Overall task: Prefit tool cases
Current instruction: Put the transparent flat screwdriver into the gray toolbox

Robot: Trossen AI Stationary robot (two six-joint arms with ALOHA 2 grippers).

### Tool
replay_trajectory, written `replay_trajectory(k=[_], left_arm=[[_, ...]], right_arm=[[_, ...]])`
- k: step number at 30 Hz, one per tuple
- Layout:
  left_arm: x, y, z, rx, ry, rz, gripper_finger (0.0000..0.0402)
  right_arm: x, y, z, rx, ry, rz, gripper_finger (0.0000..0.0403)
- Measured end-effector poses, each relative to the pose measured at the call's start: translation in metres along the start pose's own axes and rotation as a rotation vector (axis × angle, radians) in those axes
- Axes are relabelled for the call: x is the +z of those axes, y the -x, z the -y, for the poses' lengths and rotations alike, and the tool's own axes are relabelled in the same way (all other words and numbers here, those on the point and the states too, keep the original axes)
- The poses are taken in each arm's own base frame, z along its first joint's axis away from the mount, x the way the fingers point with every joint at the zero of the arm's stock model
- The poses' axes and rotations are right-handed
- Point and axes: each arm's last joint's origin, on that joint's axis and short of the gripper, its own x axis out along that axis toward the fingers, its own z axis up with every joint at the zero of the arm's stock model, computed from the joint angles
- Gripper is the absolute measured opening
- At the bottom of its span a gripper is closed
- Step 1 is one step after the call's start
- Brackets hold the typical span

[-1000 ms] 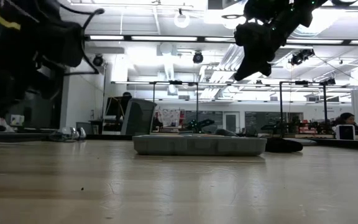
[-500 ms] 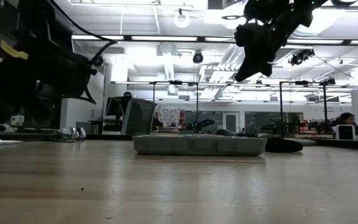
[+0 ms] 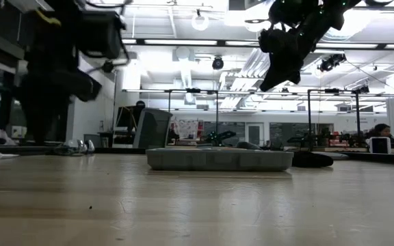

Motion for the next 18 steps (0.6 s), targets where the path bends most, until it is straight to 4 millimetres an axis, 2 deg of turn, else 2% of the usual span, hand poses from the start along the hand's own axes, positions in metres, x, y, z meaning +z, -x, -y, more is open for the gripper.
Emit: replay_trajectory(k=[4, 9, 14, 18], left_arm=[[-0.017, 0.006, -0.021, 0.022, 0.248, 0.032, 0.0011], [-0.032, 0.000, -0.042, 0.011, 0.445, 0.016, 0.0060], [-0.033, -0.003, -0.048, 0.024, 0.576, 0.037, 0.0114], [-0.027, -0.006, -0.049, 0.064, 0.684, 0.121, 0.0109]], right_arm=[[-0.001, 0.000, 0.005, -0.035, -0.037, -0.012, 0.0000], [-0.001, 0.002, 0.014, -0.070, -0.029, -0.010, 0.0000], [0.000, 0.003, 0.023, -0.093, -0.036, -0.006, 0.0000], [0.000, 0.004, 0.028, -0.106, -0.036, -0.005, 0.0000]])
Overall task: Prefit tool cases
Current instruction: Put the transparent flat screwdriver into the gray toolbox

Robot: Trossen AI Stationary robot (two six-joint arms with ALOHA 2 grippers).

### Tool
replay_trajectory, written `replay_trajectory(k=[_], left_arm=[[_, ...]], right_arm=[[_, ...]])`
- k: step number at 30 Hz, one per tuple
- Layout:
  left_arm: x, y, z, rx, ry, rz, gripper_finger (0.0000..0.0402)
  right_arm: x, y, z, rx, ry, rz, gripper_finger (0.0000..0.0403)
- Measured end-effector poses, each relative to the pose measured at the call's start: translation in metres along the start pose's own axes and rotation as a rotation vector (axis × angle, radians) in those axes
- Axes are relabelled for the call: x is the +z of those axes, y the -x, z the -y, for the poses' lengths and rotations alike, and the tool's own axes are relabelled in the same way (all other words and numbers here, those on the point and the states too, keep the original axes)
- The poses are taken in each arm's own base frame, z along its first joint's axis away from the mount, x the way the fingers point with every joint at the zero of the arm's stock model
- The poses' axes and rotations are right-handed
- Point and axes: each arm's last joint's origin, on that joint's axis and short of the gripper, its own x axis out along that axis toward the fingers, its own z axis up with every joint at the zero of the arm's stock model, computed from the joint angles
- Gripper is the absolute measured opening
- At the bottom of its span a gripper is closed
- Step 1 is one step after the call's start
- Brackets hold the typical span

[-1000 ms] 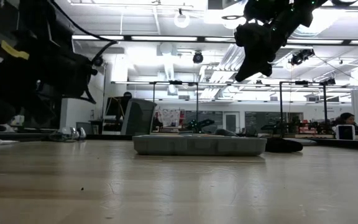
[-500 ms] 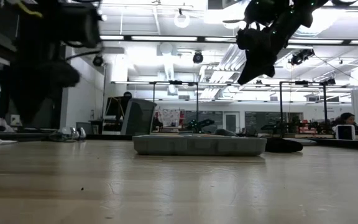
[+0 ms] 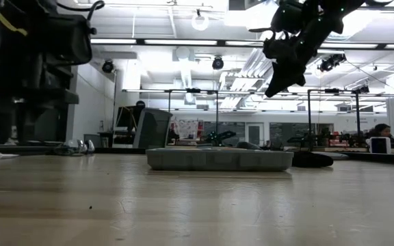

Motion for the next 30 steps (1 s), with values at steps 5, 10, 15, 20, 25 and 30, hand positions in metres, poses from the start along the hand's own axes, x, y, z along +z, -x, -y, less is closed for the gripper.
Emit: replay_trajectory(k=[5, 10, 15, 20, 25, 30], left_arm=[[0.005, 0.005, 0.004, 0.017, 0.035, 0.104, 0.0019], [0.003, 0.000, 0.006, 0.059, 0.003, 0.069, 0.0002], [0.002, -0.001, 0.015, 0.105, -0.014, 0.048, 0.0001], [0.004, 0.013, 0.017, 0.325, -0.060, 0.095, 0.0000], [0.009, 0.029, 0.016, 0.555, -0.139, 0.130, 0.0000], [0.006, 0.017, 0.025, 0.538, -0.199, 0.086, 0.0000]], right_arm=[[0.000, 0.000, 0.004, -0.008, 0.015, 0.002, 0.0000], [0.000, 0.000, 0.004, -0.008, 0.041, 0.002, 0.0000], [0.000, 0.000, 0.004, -0.007, 0.057, 0.002, 0.0000], [0.000, 0.000, 0.004, -0.007, 0.068, 0.002, 0.0000], [0.000, 0.000, 0.004, -0.007, 0.078, 0.003, 0.0000], [0.000, 0.000, 0.004, -0.007, 0.085, 0.002, 0.0000]])
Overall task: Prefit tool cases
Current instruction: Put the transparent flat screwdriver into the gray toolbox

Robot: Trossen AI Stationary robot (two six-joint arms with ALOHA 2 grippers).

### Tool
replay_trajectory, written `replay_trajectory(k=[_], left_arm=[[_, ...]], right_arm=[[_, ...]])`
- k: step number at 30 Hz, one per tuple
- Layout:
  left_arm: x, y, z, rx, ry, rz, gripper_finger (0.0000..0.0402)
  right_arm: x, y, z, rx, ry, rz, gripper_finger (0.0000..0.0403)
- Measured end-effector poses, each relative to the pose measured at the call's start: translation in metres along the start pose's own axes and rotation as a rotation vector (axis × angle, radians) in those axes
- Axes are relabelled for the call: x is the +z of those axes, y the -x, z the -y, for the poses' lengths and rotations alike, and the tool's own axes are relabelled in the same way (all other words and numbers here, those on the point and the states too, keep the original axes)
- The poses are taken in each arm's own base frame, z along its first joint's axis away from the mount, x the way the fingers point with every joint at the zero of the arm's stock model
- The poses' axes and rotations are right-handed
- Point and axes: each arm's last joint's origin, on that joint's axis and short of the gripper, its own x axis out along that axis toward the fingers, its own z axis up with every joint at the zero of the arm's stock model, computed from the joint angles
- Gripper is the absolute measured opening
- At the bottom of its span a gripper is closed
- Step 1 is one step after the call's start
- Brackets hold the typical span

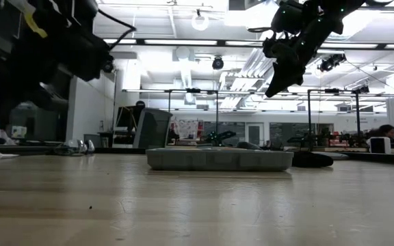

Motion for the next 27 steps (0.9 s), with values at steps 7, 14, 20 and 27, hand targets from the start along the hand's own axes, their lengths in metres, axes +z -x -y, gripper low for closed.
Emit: replay_trajectory(k=[7, 14, 20, 27], left_arm=[[-0.001, -0.013, 0.026, 0.068, -0.061, -0.005, 0.0000], [-0.003, -0.027, 0.042, 0.182, -0.137, -0.014, 0.0000], [-0.006, -0.042, 0.049, 0.209, -0.178, -0.032, 0.0000], [-0.011, -0.058, 0.051, 0.152, -0.178, -0.101, 0.0000]], right_arm=[[-0.001, 0.000, 0.000, 0.001, 0.002, -0.015, 0.0000], [-0.004, 0.000, 0.000, 0.002, 0.023, -0.043, 0.0000], [-0.007, 0.000, 0.000, 0.004, 0.020, -0.076, 0.0000], [-0.009, 0.000, 0.000, 0.005, 0.020, -0.096, 0.0000]])
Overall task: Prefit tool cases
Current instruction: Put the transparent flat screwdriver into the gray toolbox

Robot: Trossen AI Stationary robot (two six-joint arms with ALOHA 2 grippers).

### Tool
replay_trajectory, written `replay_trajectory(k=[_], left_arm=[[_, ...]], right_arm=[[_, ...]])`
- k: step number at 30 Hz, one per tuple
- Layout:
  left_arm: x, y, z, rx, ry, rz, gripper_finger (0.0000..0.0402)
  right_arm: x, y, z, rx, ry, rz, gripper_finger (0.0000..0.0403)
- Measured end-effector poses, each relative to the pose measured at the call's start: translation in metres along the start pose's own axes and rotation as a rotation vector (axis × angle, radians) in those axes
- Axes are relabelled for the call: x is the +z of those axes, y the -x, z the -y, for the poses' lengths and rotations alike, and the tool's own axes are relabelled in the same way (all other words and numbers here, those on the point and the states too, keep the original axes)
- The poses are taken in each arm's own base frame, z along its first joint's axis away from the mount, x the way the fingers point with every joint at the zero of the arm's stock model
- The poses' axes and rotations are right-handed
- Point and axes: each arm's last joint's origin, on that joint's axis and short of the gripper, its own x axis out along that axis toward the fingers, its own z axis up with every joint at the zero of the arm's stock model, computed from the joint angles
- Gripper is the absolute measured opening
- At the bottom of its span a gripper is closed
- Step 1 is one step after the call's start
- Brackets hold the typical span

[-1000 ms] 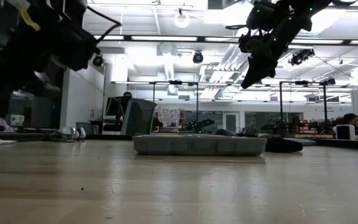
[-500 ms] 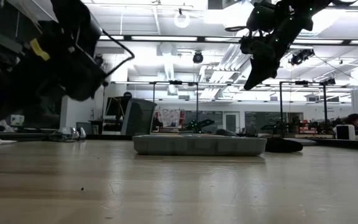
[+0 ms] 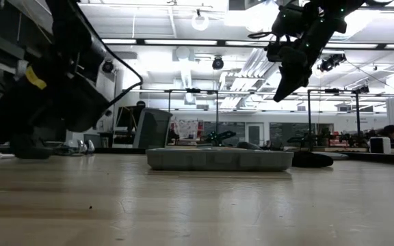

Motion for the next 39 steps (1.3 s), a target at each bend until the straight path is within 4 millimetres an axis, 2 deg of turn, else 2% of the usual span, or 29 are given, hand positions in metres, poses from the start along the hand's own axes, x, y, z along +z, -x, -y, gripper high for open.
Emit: replay_trajectory(k=[4, 9, 19, 25, 30, 39], left_arm=[[0.001, 0.000, 0.009, -0.091, -0.008, -0.004, 0.0000], [0.002, 0.004, 0.012, -0.124, 0.017, -0.007, 0.0000], [0.012, 0.045, 0.026, -0.269, -0.151, 0.160, 0.0000], [0.010, 0.063, 0.014, -0.318, -0.077, 0.234, 0.0000], [0.011, 0.058, 0.003, -0.298, 0.095, 0.201, 0.0000], [0.011, 0.049, 0.002, -0.274, 0.131, 0.197, 0.0000]], right_arm=[[0.000, 0.000, 0.000, 0.000, 0.016, 0.001, 0.0000], [0.001, 0.000, 0.000, -0.003, 0.018, 0.007, 0.0000], [0.001, 0.000, 0.000, -0.003, 0.018, 0.013, 0.0000], [-0.002, 0.000, 0.000, -0.001, 0.016, -0.016, 0.0000], [-0.002, 0.000, 0.000, 0.000, 0.016, -0.022, 0.0000], [-0.002, 0.000, 0.000, -0.001, 0.016, -0.023, 0.0000]])
